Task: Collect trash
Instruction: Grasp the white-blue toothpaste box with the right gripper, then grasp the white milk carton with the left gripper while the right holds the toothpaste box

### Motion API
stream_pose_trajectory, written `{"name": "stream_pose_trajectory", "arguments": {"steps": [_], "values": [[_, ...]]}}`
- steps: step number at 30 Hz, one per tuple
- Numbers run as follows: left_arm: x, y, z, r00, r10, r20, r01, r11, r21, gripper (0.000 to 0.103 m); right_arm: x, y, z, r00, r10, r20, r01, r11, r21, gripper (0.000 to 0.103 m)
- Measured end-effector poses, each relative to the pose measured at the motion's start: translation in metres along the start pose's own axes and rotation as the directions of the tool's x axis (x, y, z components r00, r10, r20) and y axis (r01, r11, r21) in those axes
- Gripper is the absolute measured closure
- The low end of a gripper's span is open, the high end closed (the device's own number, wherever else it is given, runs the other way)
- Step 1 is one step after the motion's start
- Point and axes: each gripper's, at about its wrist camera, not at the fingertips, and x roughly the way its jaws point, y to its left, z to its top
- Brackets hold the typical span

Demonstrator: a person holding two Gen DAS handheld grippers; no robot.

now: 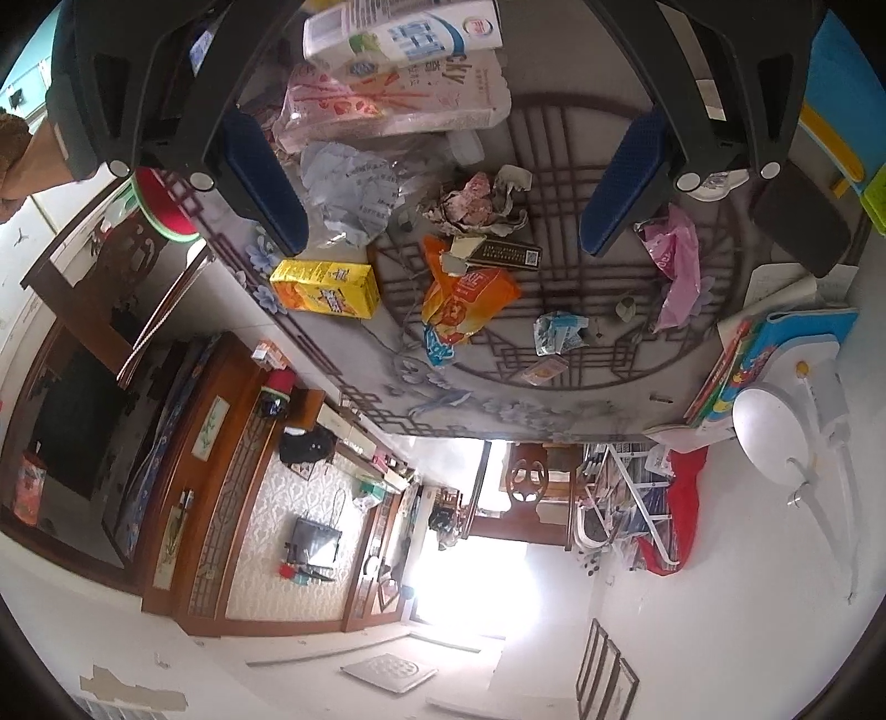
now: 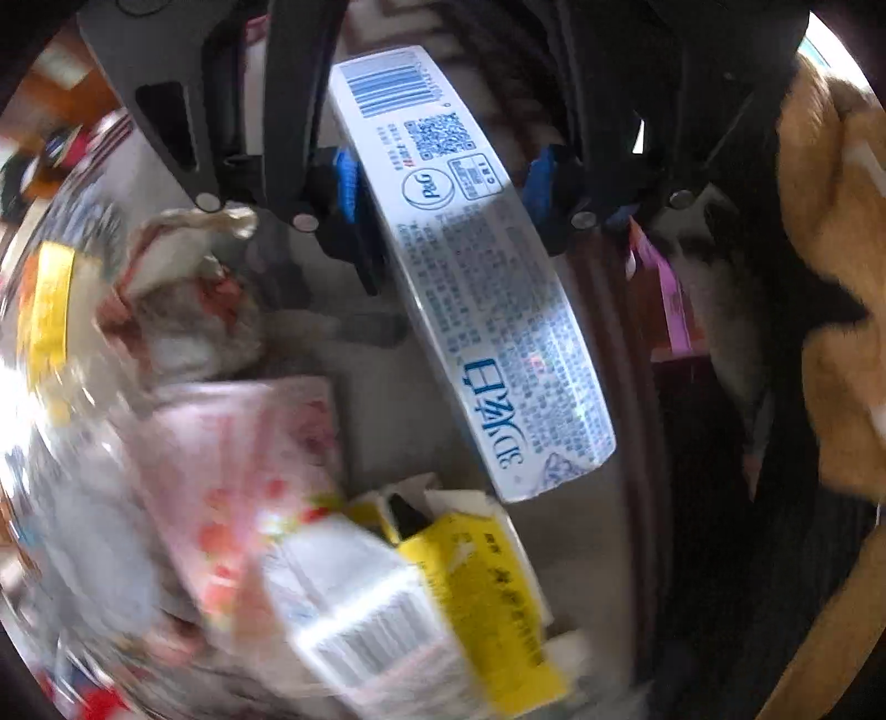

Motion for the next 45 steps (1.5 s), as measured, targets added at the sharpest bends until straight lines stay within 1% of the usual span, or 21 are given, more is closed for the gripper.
{"name": "stream_pose_trajectory", "arguments": {"steps": [2,4,6,8,9,10,12,13,15,17,19,20,22,25,28,33,37,39,41,43,45], "values": [[-0.001,-0.006,0.001,1.0,-0.003,-0.019,0.004,0.999,0.035,0.009,-0.012,-0.013,-0.01,0.996,0.022,0.083,-0.033,0.992,0.124,0.059],[-0.007,-0.014,-0.002,0.999,-0.003,-0.04,0.007,0.996,0.088,0.009,-0.021,-0.032,-0.019,0.984,0.024,0.179,-0.073,0.96,0.269,0.059],[-0.01,-0.022,-0.009,0.997,0.006,-0.08,0.006,0.988,0.152,0.009,-0.025,-0.051,-0.042,0.968,0.005,0.252,-0.117,0.895,0.43,0.059],[-0.009,-0.031,-0.022,0.989,0.05,-0.137,-0.017,0.973,0.232,0.009,-0.028,-0.071,-0.054,0.944,-0.021,0.329,-0.174,0.815,0.552,0.06],[-0.008,-0.035,-0.029,0.984,0.068,-0.162,-0.023,0.964,0.264,0.009,-0.027,-0.074,-0.059,0.927,-0.016,0.374,-0.217,0.792,0.57,0.06],[-0.007,-0.038,-0.035,0.978,0.083,-0.189,-0.025,0.956,0.291,0.009,-0.027,-0.075,-0.064,0.903,-0.014,0.43,-0.266,0.767,0.584,0.06],[0.0,-0.041,-0.048,0.958,0.13,-0.256,-0.036,0.939,0.341,0.009,-0.025,-0.076,-0.072,0.857,-0.009,0.515,-0.351,0.722,0.596,0.06],[0.007,-0.041,-0.055,0.943,0.16,-0.292,-0.047,0.933,0.358,0.009,-0.03,-0.08,-0.073,0.846,-0.012,0.533,-0.369,0.708,0.602,0.06],[0.013,-0.041,-0.062,0.925,0.171,-0.339,-0.038,0.929,0.368,0.009,-0.04,-0.083,-0.078,0.828,-0.043,0.559,-0.376,0.698,0.61,0.06],[0.015,-0.046,-0.069,0.917,0.163,-0.365,-0.01,0.922,0.387,0.009,-0.054,-0.091,-0.084,0.807,-0.069,0.586,-0.388,0.686,0.615,0.06],[0.017,-0.053,-0.079,0.904,0.153,-0.4,0.026,0.912,0.409,0.009,-0.059,-0.091,-0.101,0.788,-0.082,0.61,-0.416,0.66,0.626,0.06],[0.02,-0.057,-0.083,0.893,0.165,-0.419,0.034,0.903,0.429,0.009,-0.058,-0.093,-0.107,0.785,-0.087,0.613,-0.423,0.649,0.633,0.06],[0.027,-0.063,-0.09,0.881,0.181,-0.436,0.041,0.89,0.454,0.009,-0.06,-0.095,-0.111,0.781,-0.096,0.617,-0.428,0.636,0.642,0.06],[0.042,-0.067,-0.093,0.861,0.183,-0.475,0.055,0.894,0.446,0.009,-0.063,-0.093,-0.11,0.775,-0.108,0.623,-0.421,0.647,0.636,0.06],[0.057,-0.073,-0.099,0.842,0.224,-0.491,0.038,0.884,0.467,0.009,-0.062,-0.09,-0.106,0.773,-0.117,0.624,-0.415,0.651,0.636,0.06],[0.067,-0.073,-0.103,0.837,0.209,-0.506,0.035,0.901,0.432,0.018,-0.064,-0.093,-0.107,0.768,-0.136,0.626,-0.411,0.644,0.645,0.06],[0.073,-0.073,-0.102,0.838,0.241,-0.49,0.001,0.897,0.442,0.017,-0.064,-0.095,-0.106,0.763,-0.134,0.632,-0.42,0.641,0.643,0.059],[0.074,-0.072,-0.105,0.835,0.236,-0.497,0.008,0.898,0.44,0.017,-0.064,-0.094,-0.105,0.765,-0.132,0.63,-0.418,0.643,0.642,0.059],[0.078,-0.071,-0.108,0.821,0.229,-0.523,0.025,0.901,0.433,0.017,-0.063,-0.094,-0.103,0.766,-0.128,0.63,-0.42,0.643,0.64,0.059],[0.077,-0.071,-0.108,0.821,0.216,-0.528,0.029,0.908,0.417,0.016,-0.063,-0.095,-0.103,0.766,-0.128,0.631,-0.42,0.643,0.641,0.059],[0.076,-0.069,-0.106,0.822,0.203,-0.532,0.032,0.916,0.4,0.019,-0.063,-0.095,-0.103,0.764,-0.13,0.632,-0.421,0.642,0.641,0.059]]}}
